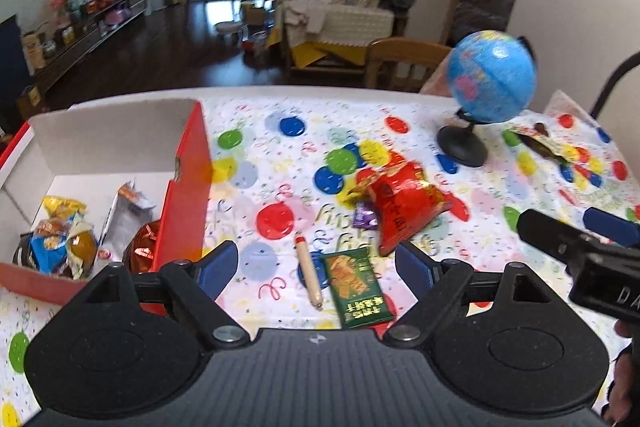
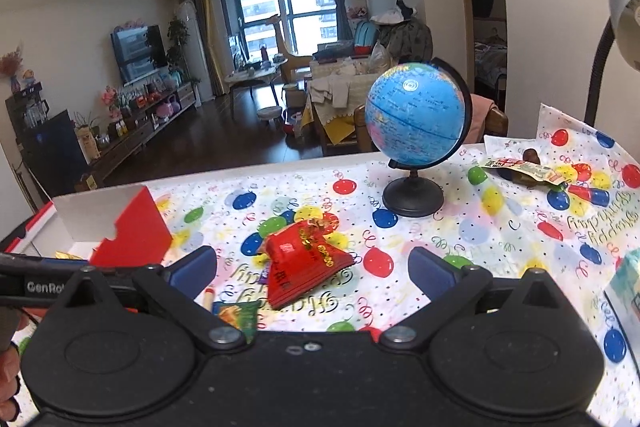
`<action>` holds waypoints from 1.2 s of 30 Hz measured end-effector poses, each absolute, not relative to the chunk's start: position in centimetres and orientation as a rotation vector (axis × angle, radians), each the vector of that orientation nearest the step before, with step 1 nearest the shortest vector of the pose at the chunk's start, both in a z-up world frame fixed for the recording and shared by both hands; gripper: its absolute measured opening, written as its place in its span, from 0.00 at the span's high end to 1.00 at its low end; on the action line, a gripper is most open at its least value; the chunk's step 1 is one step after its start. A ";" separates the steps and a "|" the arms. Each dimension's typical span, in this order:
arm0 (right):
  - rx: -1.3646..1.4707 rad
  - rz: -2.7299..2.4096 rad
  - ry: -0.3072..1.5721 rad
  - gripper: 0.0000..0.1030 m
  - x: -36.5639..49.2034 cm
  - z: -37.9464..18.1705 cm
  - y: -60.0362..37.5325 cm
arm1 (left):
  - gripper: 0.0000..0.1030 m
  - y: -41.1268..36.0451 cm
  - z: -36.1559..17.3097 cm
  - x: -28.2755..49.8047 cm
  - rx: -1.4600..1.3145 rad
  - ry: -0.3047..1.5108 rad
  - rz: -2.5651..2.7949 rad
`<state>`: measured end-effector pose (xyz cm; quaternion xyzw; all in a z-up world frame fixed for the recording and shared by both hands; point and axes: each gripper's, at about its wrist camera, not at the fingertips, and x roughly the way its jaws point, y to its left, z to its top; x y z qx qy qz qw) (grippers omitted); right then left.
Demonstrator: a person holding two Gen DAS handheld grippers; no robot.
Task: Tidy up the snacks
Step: 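Withdraw both tools from the box toward the remaining snacks, then grasp the red packet with the right tool while the left tool grasps the wooden stick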
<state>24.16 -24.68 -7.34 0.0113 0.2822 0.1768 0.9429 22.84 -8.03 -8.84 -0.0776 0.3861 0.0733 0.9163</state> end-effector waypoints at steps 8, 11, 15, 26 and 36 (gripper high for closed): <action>-0.039 0.426 0.622 0.03 27.5 -8.9 -23.5 | 0.17 -8.2 -11.4 24.4 -0.160 0.823 0.233; -0.063 0.443 0.627 0.04 28.4 -9.5 -22.9 | 0.17 -8.4 -12.4 24.9 -0.145 0.838 0.262; -0.087 0.458 0.639 0.05 29.7 -10.3 -22.3 | 0.17 -8.8 -13.2 25.6 -0.116 0.843 0.283; -0.160 0.496 0.664 0.13 33.2 -12.4 -20.4 | 0.39 -8.4 -15.8 27.9 -0.097 0.890 0.316; -0.192 0.504 0.660 0.16 34.5 -13.8 -19.2 | 0.59 -8.4 -17.7 29.0 -0.117 0.934 0.254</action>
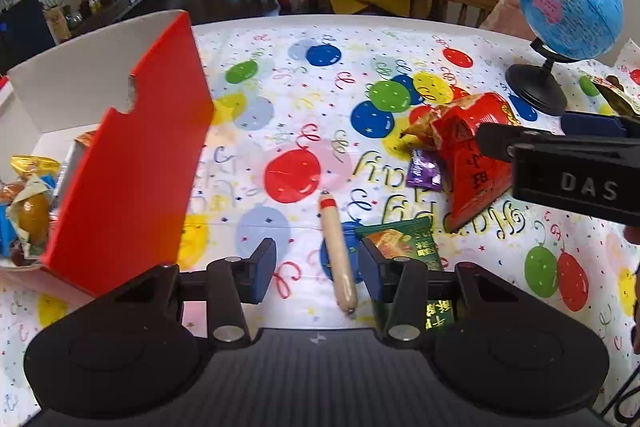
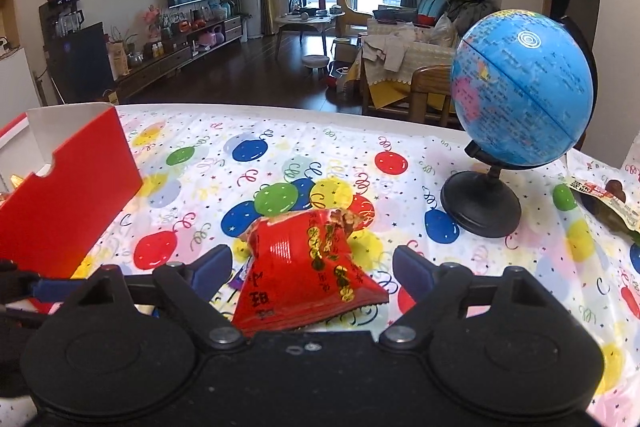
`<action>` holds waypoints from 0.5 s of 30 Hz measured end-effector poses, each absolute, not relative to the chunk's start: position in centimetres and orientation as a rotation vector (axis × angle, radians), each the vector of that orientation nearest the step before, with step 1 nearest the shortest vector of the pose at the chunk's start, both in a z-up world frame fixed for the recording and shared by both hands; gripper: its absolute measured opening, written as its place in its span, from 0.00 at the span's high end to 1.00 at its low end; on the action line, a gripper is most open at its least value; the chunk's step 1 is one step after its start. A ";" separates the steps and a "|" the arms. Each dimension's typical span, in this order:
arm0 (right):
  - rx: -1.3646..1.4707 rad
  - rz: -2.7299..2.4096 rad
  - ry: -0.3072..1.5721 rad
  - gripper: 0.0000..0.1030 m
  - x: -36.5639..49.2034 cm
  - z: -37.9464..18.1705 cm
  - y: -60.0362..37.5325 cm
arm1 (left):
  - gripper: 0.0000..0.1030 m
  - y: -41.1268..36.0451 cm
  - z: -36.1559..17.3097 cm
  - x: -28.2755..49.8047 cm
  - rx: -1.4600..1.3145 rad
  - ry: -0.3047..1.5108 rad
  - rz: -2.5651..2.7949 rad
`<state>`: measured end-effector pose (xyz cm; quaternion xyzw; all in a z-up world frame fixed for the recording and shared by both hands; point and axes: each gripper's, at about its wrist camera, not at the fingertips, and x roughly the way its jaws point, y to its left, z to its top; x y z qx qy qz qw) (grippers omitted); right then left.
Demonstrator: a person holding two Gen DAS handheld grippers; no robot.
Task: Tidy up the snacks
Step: 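Grasp the red packet with the right tool while the left tool grasps the wooden stick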
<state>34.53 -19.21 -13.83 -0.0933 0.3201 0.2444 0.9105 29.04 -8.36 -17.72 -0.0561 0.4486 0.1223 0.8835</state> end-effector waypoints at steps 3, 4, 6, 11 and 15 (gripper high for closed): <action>-0.193 0.502 0.667 0.19 35.0 -14.3 -19.0 | 0.64 -8.1 -18.2 29.5 -0.133 0.954 0.250; -0.192 0.502 0.669 0.19 35.1 -14.4 -18.9 | 0.65 -8.0 -18.4 29.6 -0.141 0.960 0.250; -0.186 0.502 0.673 0.20 35.3 -14.5 -18.7 | 0.66 -7.7 -18.7 29.8 -0.158 0.969 0.241; -0.186 0.502 0.677 0.22 35.5 -14.9 -18.2 | 0.68 -7.8 -18.9 30.1 -0.176 0.974 0.200; -0.204 0.494 0.686 0.29 35.6 -15.3 -17.8 | 0.72 -8.1 -19.1 30.3 -0.172 0.976 0.181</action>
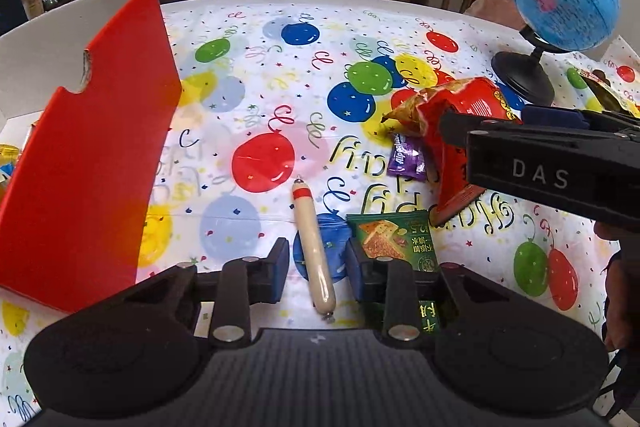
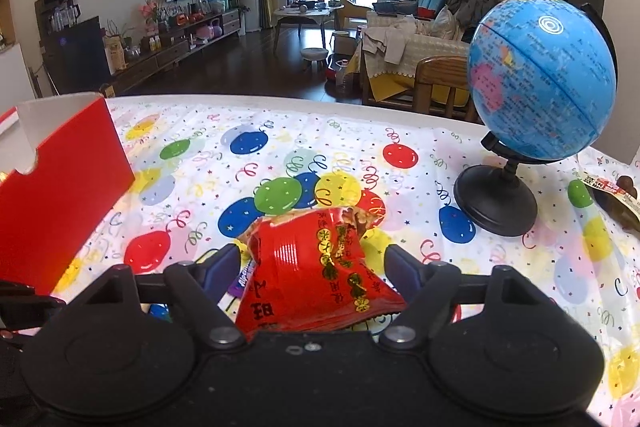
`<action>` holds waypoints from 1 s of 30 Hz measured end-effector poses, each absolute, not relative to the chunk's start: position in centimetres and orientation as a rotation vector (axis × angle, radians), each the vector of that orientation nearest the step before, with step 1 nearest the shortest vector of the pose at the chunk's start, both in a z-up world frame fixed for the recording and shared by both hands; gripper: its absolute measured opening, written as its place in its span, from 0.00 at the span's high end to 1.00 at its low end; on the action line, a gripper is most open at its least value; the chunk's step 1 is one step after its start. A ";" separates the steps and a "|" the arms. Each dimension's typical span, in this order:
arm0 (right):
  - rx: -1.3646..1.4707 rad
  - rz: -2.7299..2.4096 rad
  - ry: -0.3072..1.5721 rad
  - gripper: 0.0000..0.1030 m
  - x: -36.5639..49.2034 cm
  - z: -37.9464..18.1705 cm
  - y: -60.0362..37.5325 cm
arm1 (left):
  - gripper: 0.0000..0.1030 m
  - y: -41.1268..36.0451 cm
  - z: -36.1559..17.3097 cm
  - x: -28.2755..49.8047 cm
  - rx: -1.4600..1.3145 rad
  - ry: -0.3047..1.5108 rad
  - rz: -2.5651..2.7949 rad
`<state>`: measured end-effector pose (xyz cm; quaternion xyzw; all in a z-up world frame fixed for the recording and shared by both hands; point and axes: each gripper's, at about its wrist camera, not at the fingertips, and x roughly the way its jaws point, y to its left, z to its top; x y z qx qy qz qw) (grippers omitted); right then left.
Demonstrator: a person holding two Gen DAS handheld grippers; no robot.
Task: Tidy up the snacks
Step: 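Grasp the red packet with the right tool while the left tool grasps the wooden stick, then carry the red packet and wooden stick over the red box with both tools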
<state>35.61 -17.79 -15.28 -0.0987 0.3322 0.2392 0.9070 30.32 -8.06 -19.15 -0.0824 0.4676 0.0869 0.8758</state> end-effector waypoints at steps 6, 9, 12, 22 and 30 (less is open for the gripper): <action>-0.205 0.481 0.681 0.34 35.6 -15.6 -17.8 | 0.86 -8.0 -19.2 30.6 -0.173 0.970 0.174; -0.199 0.473 0.679 0.37 35.6 -15.6 -17.9 | 0.88 -8.1 -19.3 30.7 -0.160 0.968 0.177; -0.189 0.467 0.683 0.41 35.5 -15.6 -18.1 | 0.89 -7.9 -19.3 30.8 -0.160 0.970 0.181; -0.130 0.442 0.694 0.50 34.0 -14.2 -19.6 | 0.89 -6.3 -18.7 30.1 -0.192 0.974 0.218; -0.081 0.427 0.733 0.54 30.8 -13.4 -20.9 | 0.89 -6.1 -17.7 28.3 -0.206 0.969 0.200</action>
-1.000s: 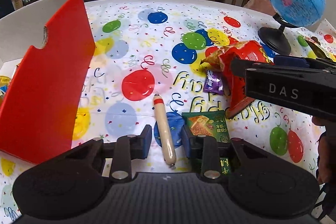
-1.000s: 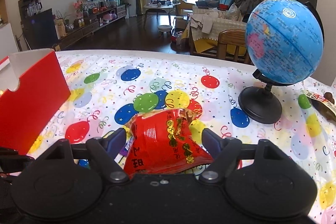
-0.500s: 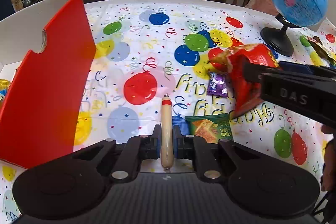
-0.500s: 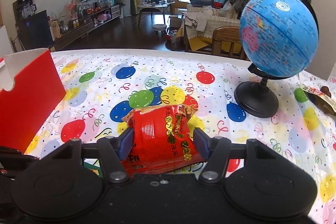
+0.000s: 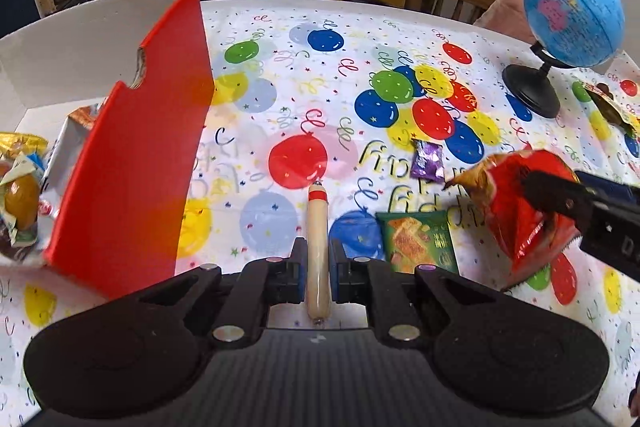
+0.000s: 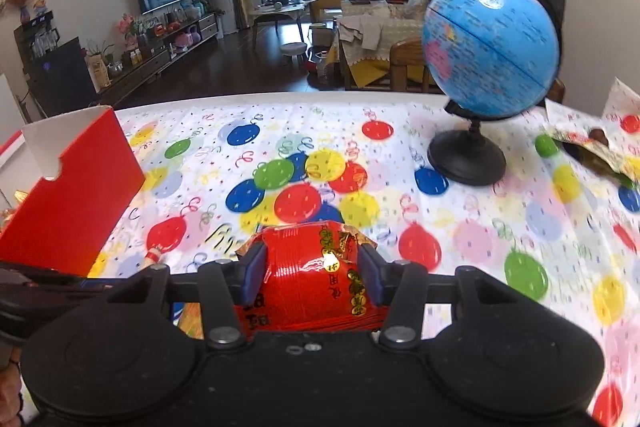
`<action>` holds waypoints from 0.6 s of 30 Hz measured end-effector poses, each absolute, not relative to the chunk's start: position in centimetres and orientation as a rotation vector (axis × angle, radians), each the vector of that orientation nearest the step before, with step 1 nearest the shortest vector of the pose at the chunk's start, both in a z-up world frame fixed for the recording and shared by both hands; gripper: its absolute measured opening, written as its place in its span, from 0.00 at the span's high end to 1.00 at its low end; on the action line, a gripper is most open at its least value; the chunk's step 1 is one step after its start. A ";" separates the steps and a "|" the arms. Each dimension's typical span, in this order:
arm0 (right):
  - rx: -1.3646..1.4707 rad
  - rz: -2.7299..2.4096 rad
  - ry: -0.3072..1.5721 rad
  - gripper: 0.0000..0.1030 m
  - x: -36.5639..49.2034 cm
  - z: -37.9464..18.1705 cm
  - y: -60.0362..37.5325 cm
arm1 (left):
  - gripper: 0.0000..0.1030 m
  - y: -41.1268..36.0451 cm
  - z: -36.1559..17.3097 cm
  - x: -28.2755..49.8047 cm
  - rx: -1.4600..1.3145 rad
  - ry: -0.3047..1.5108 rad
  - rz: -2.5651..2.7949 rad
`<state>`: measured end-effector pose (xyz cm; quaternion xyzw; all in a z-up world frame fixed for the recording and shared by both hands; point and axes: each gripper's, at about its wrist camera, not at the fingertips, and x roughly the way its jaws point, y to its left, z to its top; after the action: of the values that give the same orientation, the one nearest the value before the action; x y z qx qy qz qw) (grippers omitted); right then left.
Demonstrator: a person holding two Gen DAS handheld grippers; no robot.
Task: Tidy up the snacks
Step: 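Carry the red packet and wooden stick over the red box with both tools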
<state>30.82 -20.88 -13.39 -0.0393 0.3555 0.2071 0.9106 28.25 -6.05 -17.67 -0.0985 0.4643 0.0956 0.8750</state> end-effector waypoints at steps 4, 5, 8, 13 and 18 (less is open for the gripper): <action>-0.057 0.417 0.739 0.54 28.9 -12.7 -21.7 | 0.89 -6.1 -16.7 27.0 -0.218 0.962 0.174; -0.050 0.414 0.741 0.54 28.5 -12.4 -21.8 | 0.89 -6.2 -16.4 26.7 -0.220 0.958 0.165; -0.031 0.409 0.739 0.54 27.3 -11.5 -22.0 | 0.89 -6.4 -15.3 25.8 -0.225 0.945 0.146; -0.017 0.403 0.711 0.55 25.1 -9.6 -22.1 | 0.89 -6.0 -13.3 24.1 -0.241 0.916 0.122; -0.017 0.404 0.673 0.55 23.4 -7.6 -21.2 | 0.89 -5.1 -11.1 22.4 -0.251 0.886 0.102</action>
<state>23.37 -21.24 -7.55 -0.0081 0.3281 0.1968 0.9239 22.40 -5.07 -11.08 -0.1213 0.4271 0.0494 0.8947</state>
